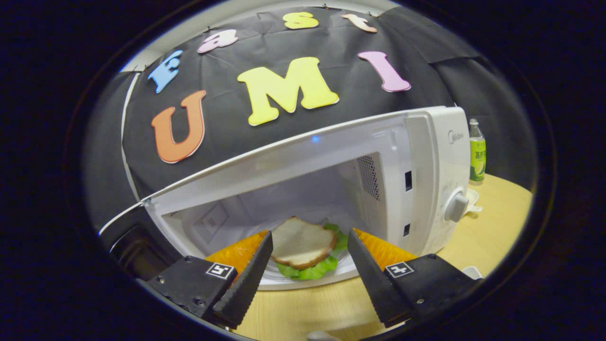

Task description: Open the microwave oven with the left hand, put the food in, and close the microwave oven.

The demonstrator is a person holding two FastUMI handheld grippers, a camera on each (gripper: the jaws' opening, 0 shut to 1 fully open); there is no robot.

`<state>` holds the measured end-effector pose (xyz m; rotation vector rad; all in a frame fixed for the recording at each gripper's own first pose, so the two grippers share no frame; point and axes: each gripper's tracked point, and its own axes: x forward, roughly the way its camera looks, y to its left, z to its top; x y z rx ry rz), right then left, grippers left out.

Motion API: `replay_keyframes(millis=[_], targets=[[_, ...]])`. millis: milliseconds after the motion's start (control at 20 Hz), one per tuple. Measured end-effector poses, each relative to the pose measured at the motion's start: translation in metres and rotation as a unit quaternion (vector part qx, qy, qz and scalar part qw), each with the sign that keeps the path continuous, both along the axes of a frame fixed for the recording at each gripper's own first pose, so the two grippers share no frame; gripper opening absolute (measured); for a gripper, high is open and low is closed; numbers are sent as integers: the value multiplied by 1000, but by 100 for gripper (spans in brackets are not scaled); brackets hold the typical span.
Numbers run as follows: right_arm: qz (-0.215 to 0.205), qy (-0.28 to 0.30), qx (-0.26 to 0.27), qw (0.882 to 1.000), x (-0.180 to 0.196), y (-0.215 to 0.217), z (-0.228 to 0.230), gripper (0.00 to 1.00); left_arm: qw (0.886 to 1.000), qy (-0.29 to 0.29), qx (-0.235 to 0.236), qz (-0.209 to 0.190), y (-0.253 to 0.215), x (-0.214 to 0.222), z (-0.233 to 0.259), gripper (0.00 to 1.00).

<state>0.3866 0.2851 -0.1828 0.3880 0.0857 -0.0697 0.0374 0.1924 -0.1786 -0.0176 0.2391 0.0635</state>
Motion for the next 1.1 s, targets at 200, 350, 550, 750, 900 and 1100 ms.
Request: replay_keyframes(millis=[200, 350, 550, 750, 900, 1100], targets=[[31, -6, -17, 999, -46, 3, 30, 92, 1000, -8, -2, -3, -1, -6, 9, 97], [65, 6, -18, 998, -87, -4, 50, 92, 1000, -10, 4, -7, 4, -13, 15, 97], [79, -7, -76, 994, -145, -35, 88, 91, 1000, -14, 3, -12, 8, -22, 21, 97], [80, -14, -138, 987, -204, -76, 121, 100, 999, -25, 7, -19, 11, -19, 28, 97], [68, -11, -146, 987, -247, -110, 134, 92, 999, -40, 7, -23, 12, -12, 38, 97], [35, -4, -163, 986, -293, -158, 151, 92, 998, -52, 14, -25, 18, -3, 41, 87]])
